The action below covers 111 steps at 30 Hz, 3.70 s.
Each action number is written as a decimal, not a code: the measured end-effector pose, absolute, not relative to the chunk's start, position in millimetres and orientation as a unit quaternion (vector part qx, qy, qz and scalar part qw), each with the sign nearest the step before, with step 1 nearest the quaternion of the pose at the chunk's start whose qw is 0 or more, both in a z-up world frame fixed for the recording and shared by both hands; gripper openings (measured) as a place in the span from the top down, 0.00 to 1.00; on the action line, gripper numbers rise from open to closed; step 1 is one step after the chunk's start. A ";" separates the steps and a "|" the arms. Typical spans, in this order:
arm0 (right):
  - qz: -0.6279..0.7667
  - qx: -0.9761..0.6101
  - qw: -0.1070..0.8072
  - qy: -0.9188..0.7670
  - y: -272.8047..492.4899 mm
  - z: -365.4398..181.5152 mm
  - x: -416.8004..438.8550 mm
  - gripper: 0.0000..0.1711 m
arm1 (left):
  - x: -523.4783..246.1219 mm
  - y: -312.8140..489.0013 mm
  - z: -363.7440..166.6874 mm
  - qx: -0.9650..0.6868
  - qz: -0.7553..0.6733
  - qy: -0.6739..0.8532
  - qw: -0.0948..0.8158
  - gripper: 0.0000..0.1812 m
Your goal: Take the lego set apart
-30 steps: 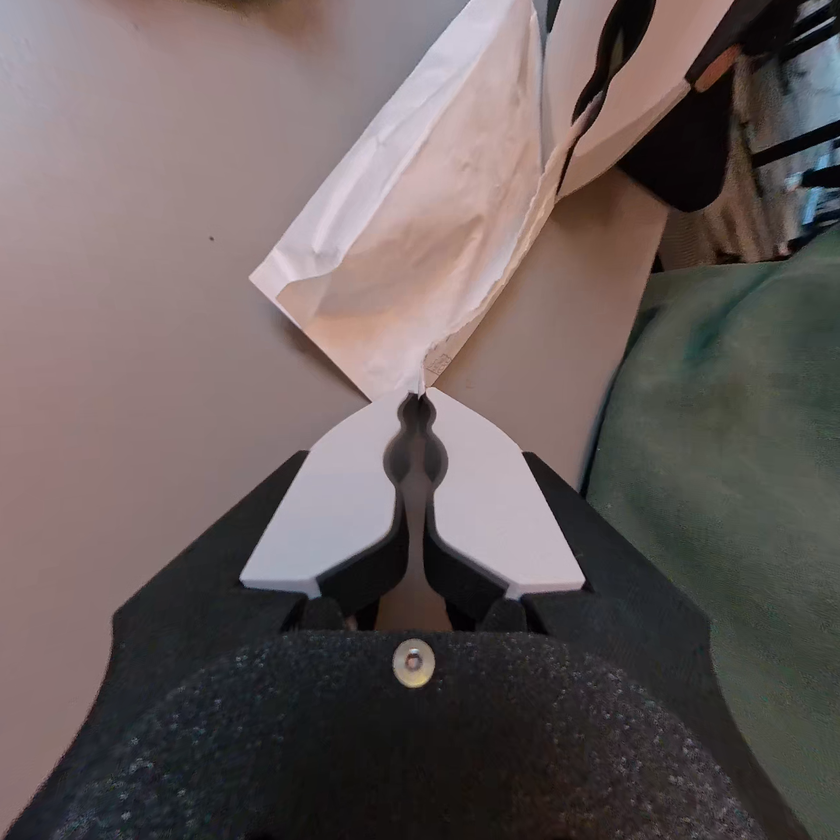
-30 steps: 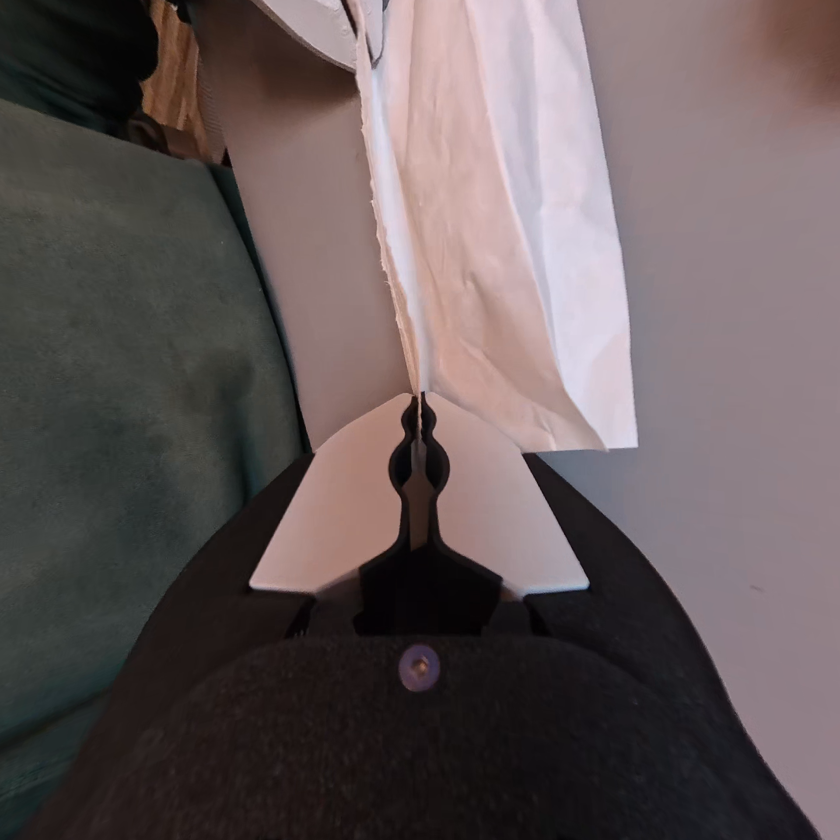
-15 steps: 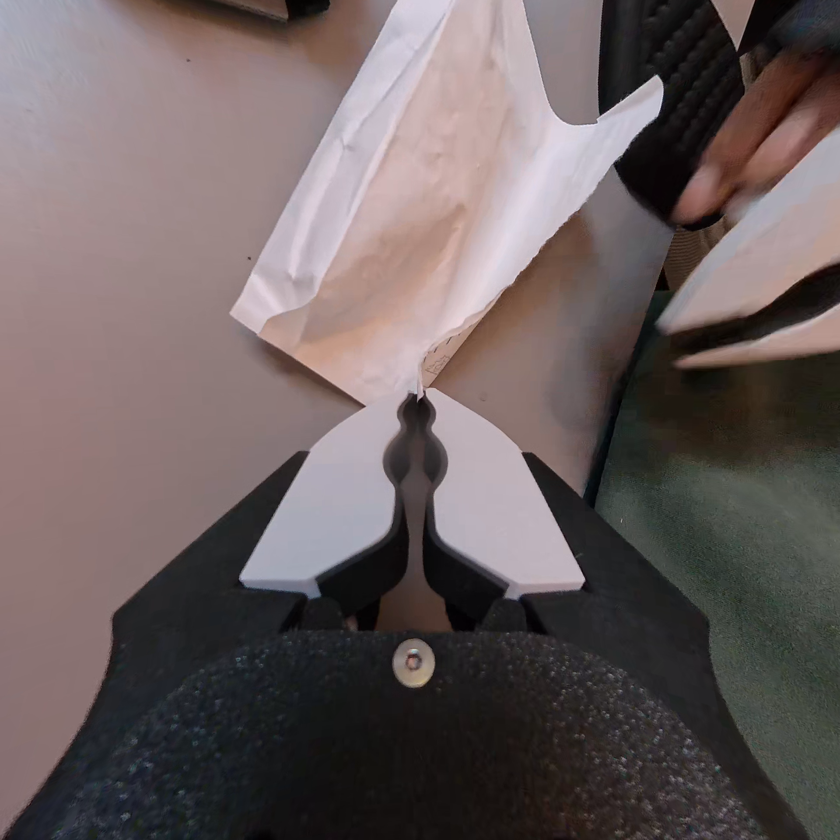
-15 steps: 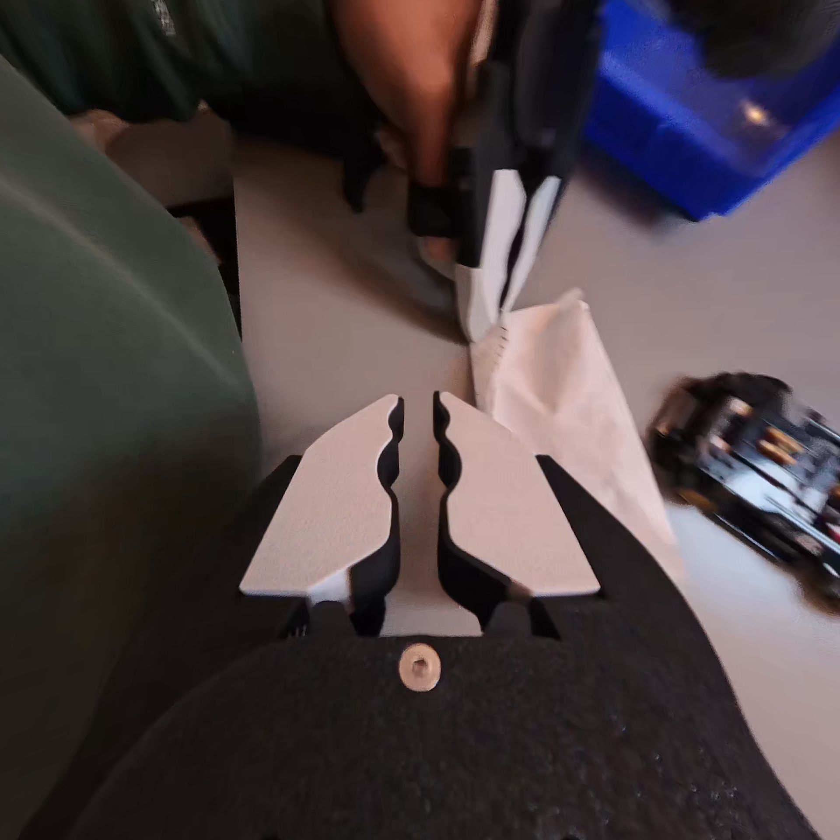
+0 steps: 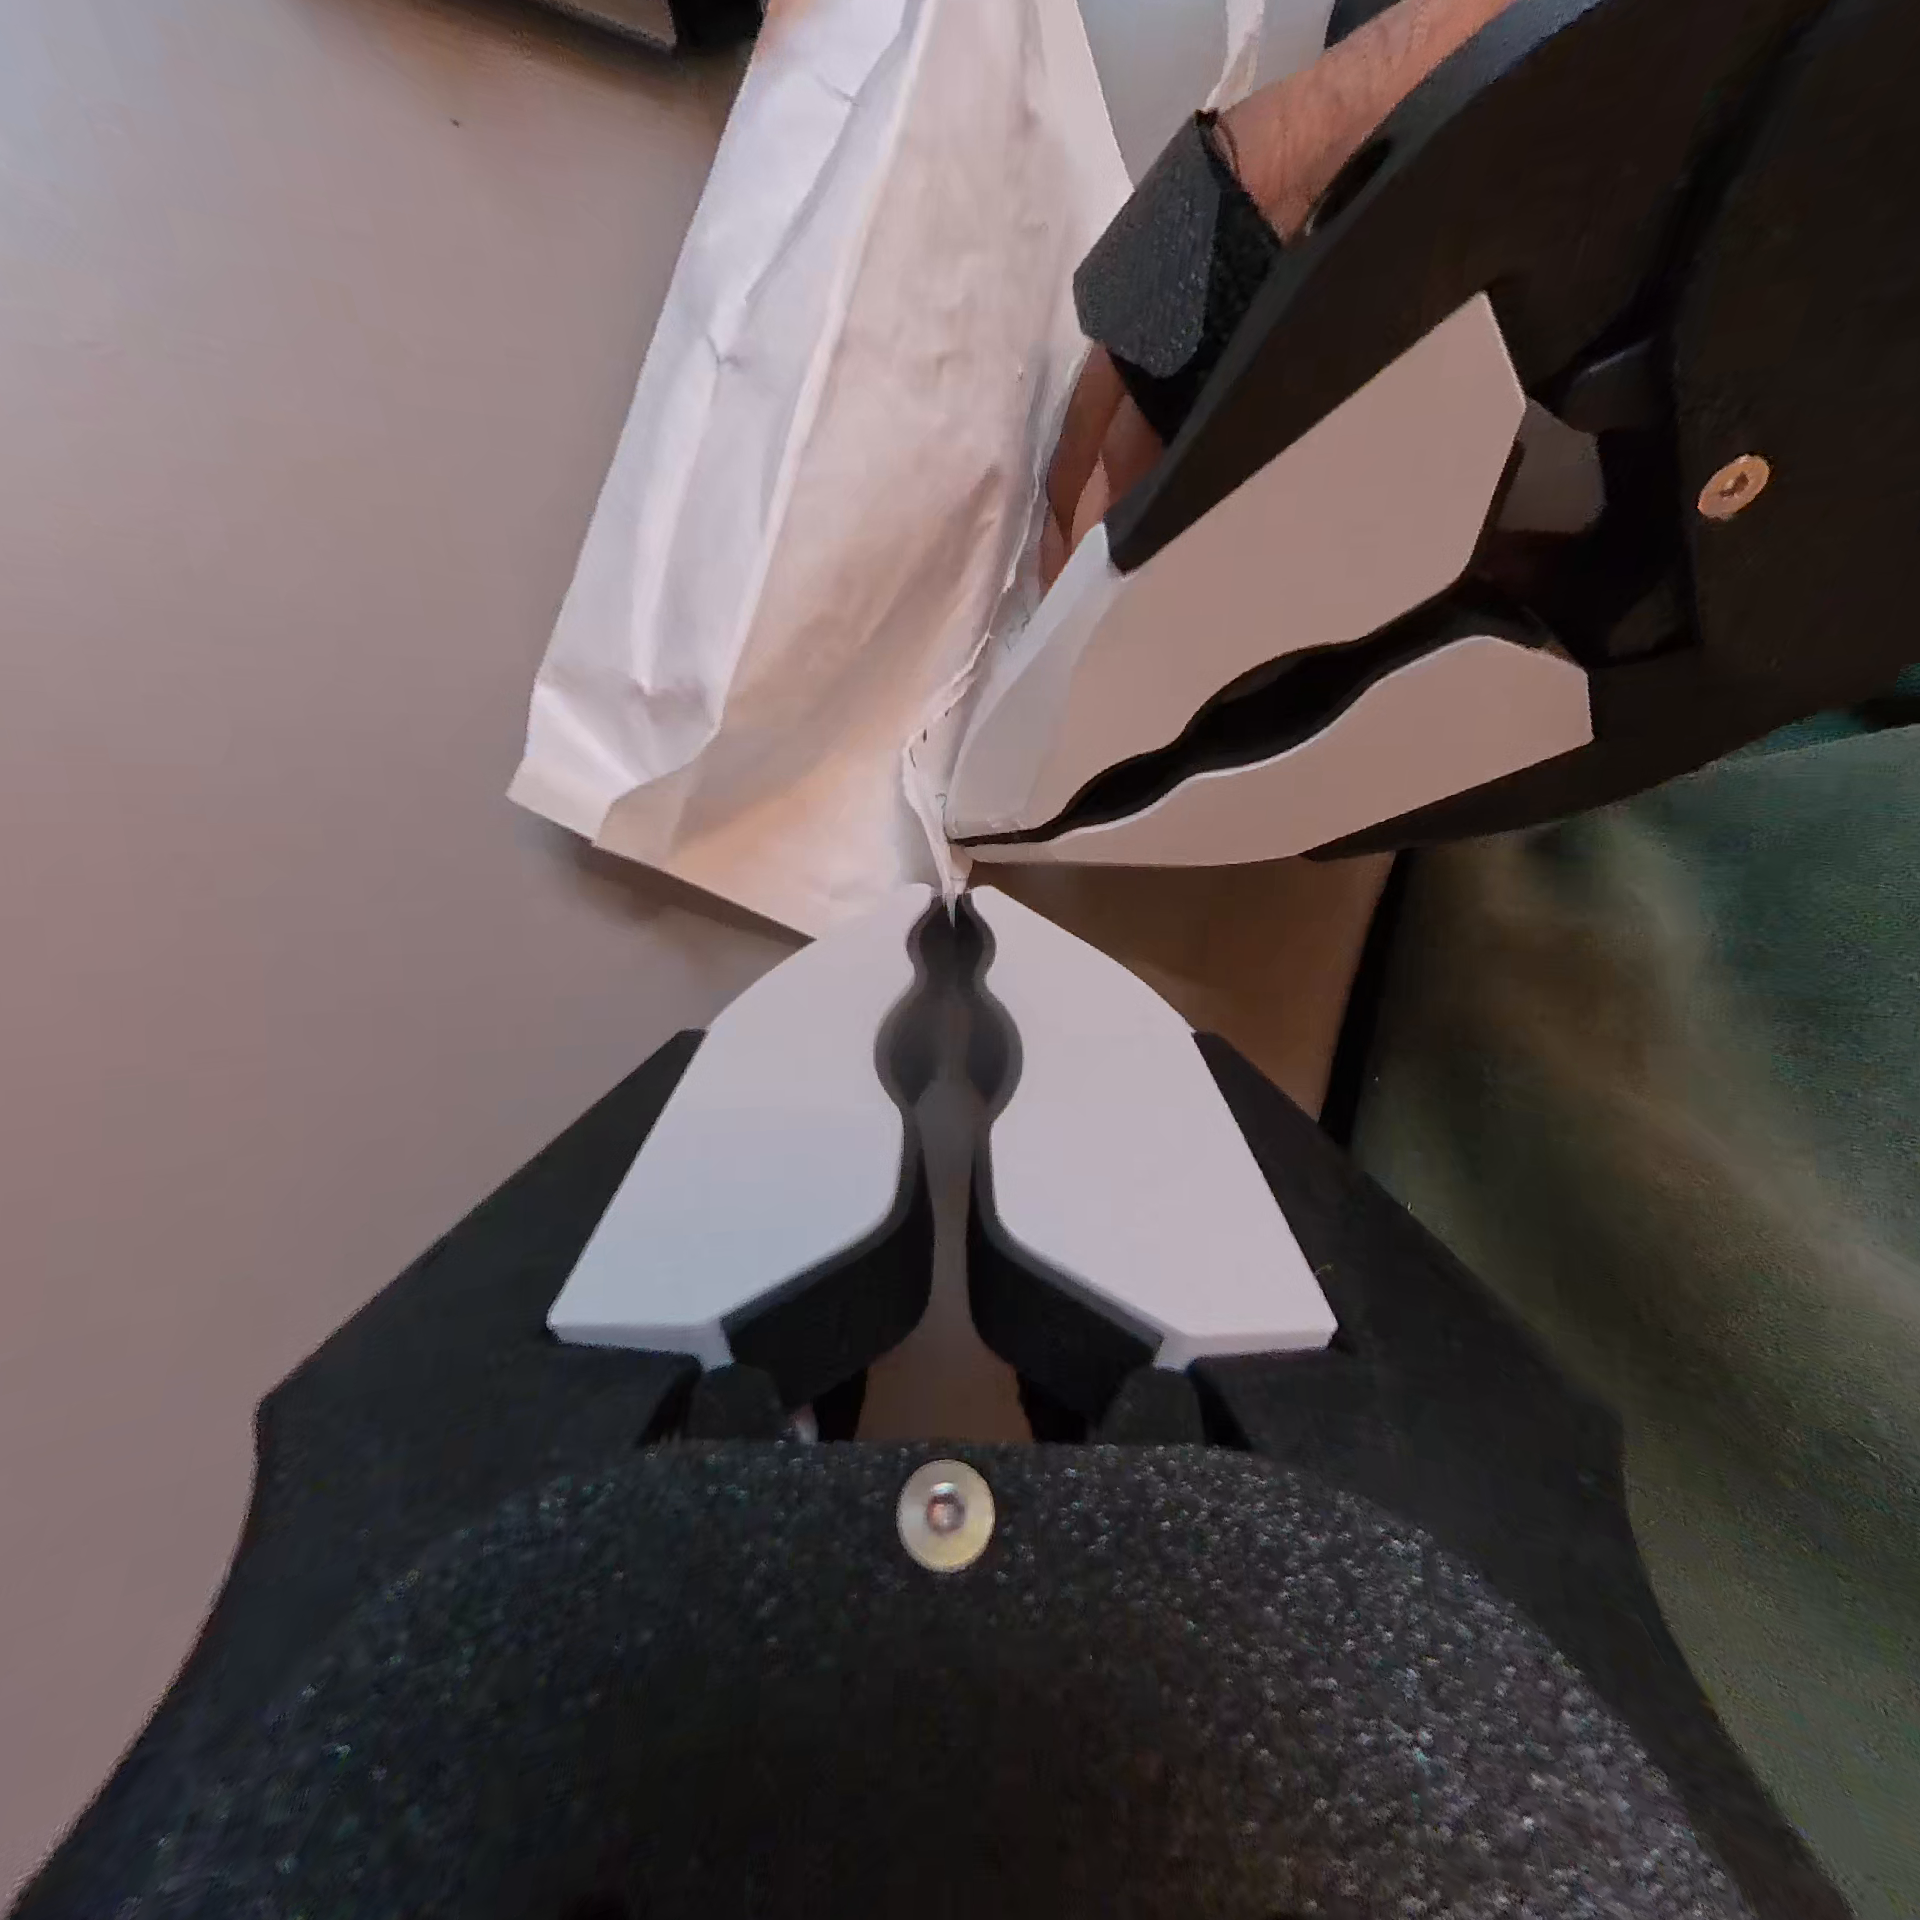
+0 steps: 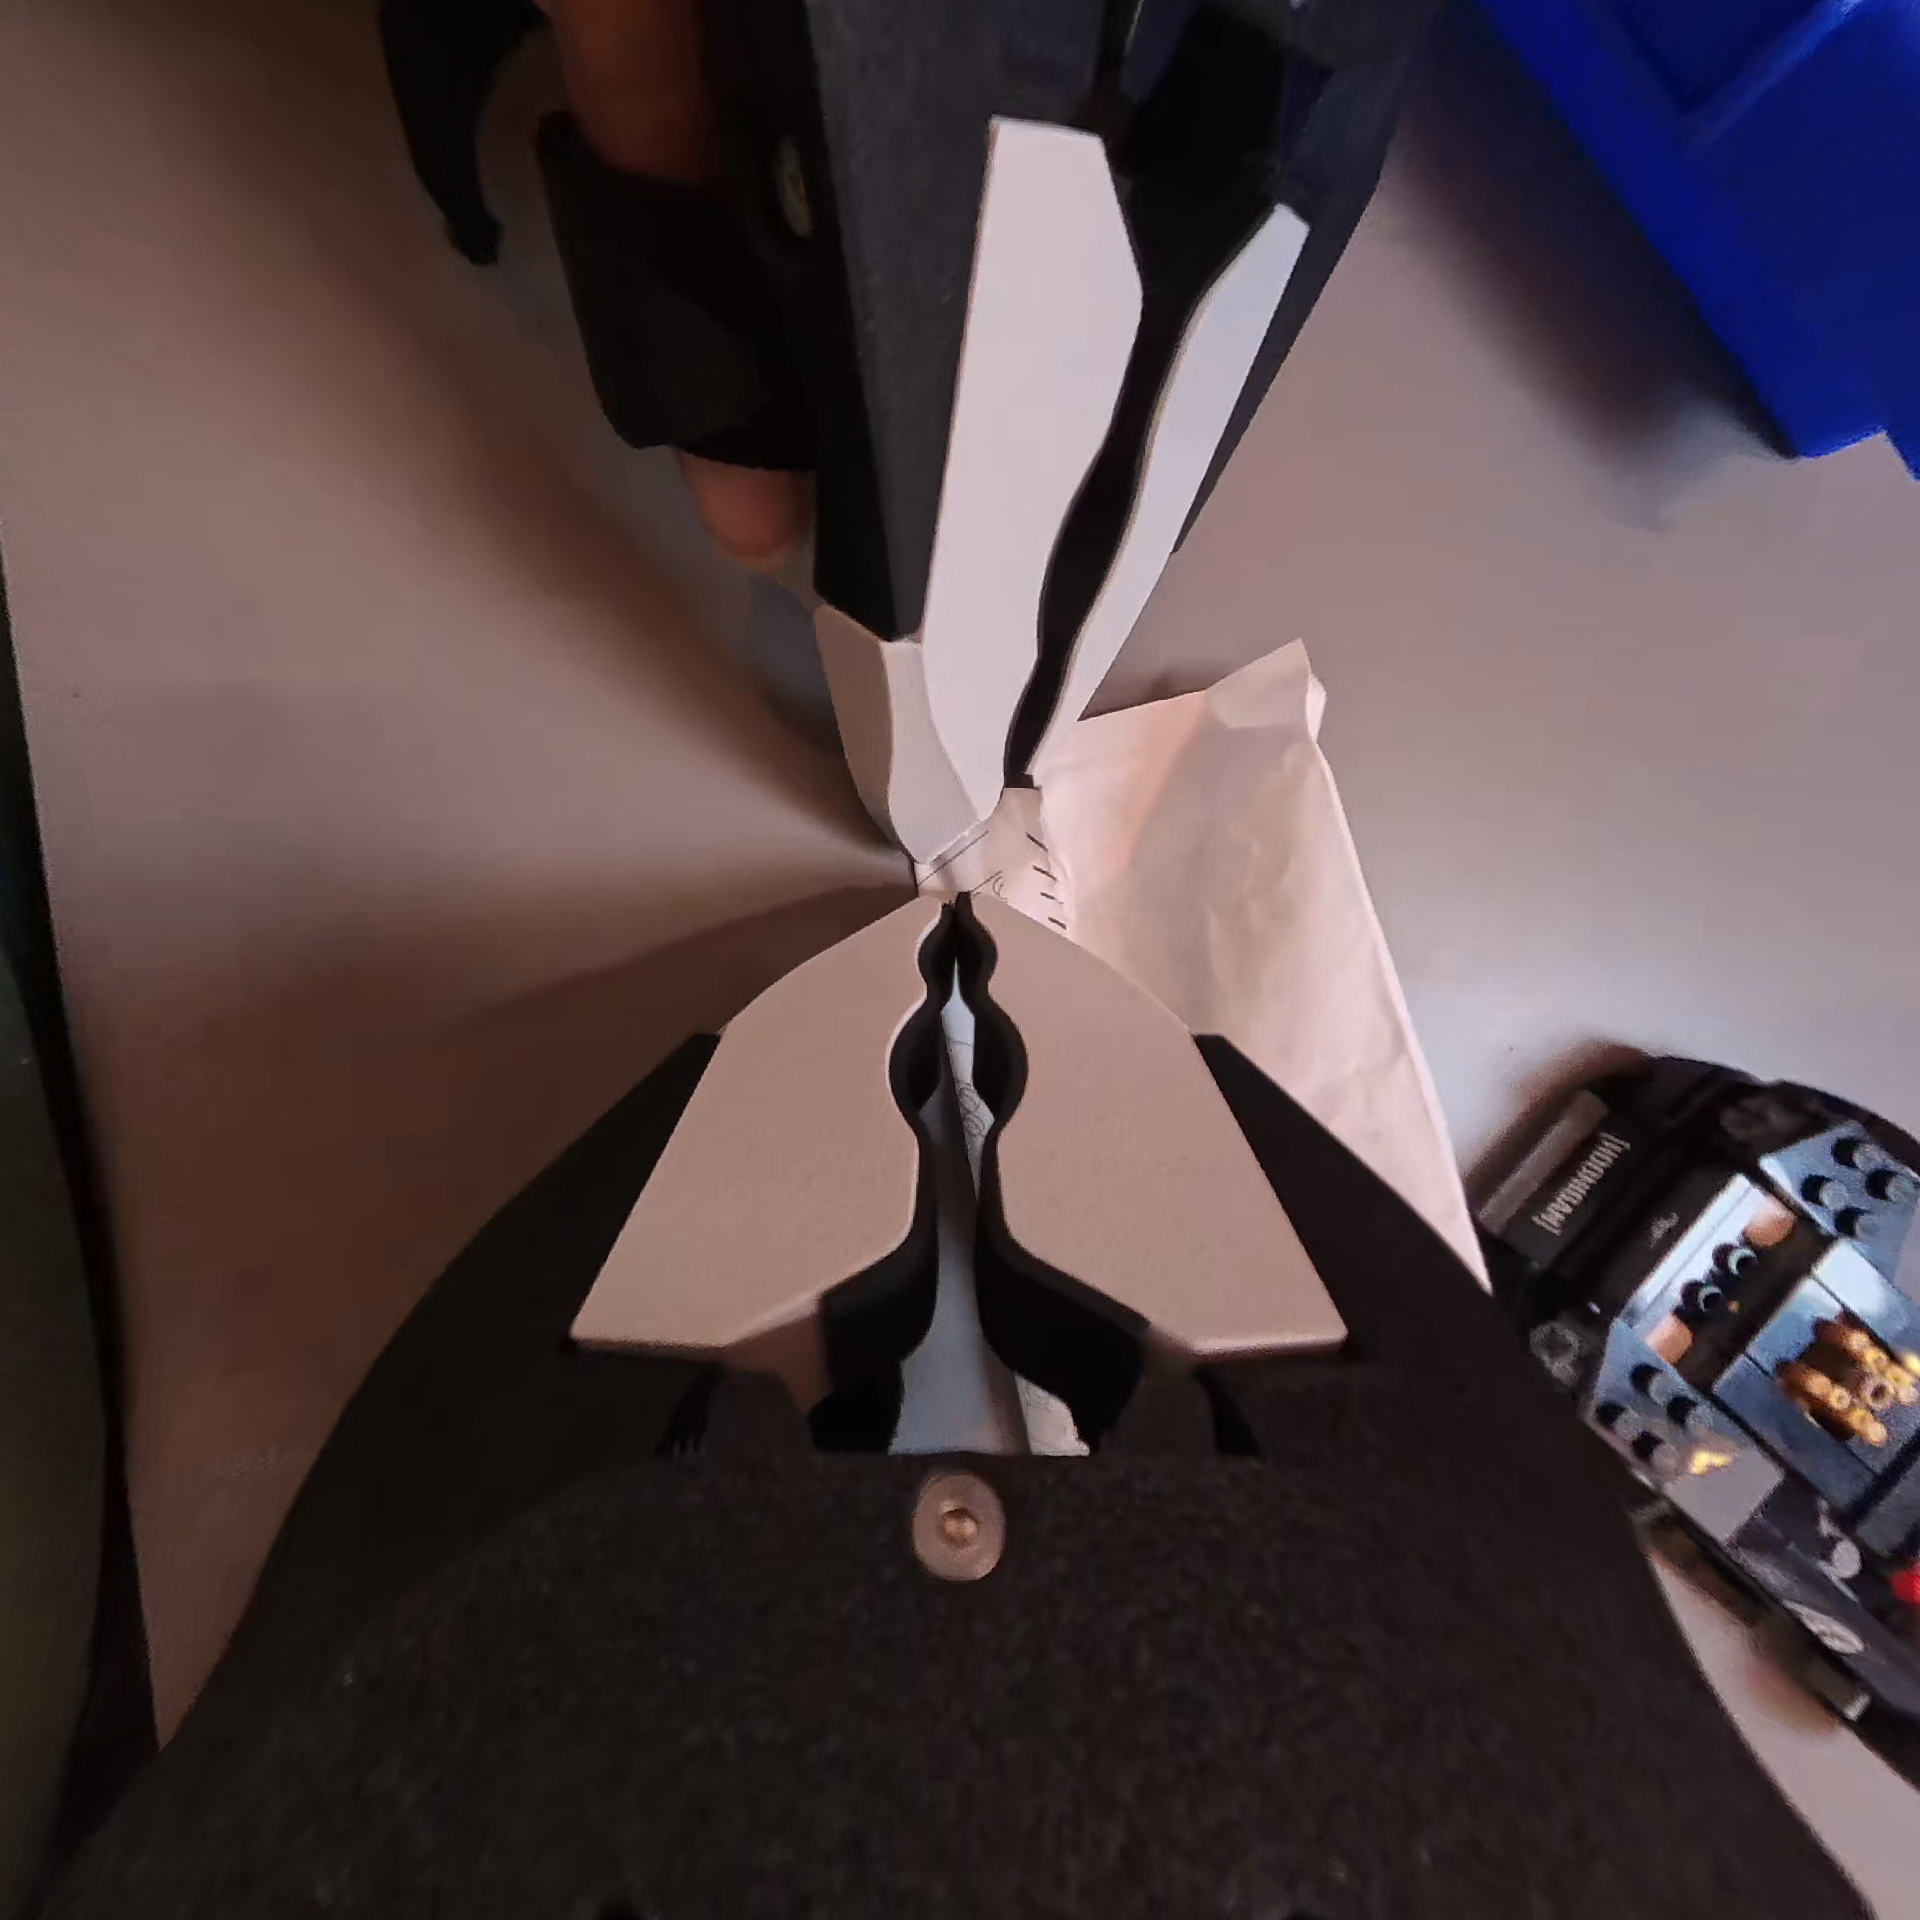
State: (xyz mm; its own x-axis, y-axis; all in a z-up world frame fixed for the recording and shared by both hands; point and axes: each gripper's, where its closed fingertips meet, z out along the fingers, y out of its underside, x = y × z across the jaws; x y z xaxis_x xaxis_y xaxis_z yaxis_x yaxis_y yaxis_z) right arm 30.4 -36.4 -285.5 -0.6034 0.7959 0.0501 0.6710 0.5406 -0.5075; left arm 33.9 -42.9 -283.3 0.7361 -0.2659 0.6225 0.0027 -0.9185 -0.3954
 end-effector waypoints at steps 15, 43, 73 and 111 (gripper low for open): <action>0.259 -0.435 0.108 -0.855 -45.3 -285.9 29.8 1.00 | 31.2 -47.8 -250.0 -0.912 -0.235 0.099 0.322 1.00; 0.241 -0.371 0.147 -0.885 -3.5 -284.5 55.9 1.00 | 46.3 -35.2 -271.9 -0.928 -0.222 0.137 0.266 1.00; 0.210 -0.317 0.189 -0.905 5.2 -284.8 70.5 1.00 | 34.2 -36.0 -287.6 -0.936 -0.148 0.166 0.273 0.99; 0.270 -0.409 0.119 -0.864 73.8 -286.3 135.9 1.00 | 44.8 -29.5 -288.2 -0.934 -0.135 0.185 0.276 0.99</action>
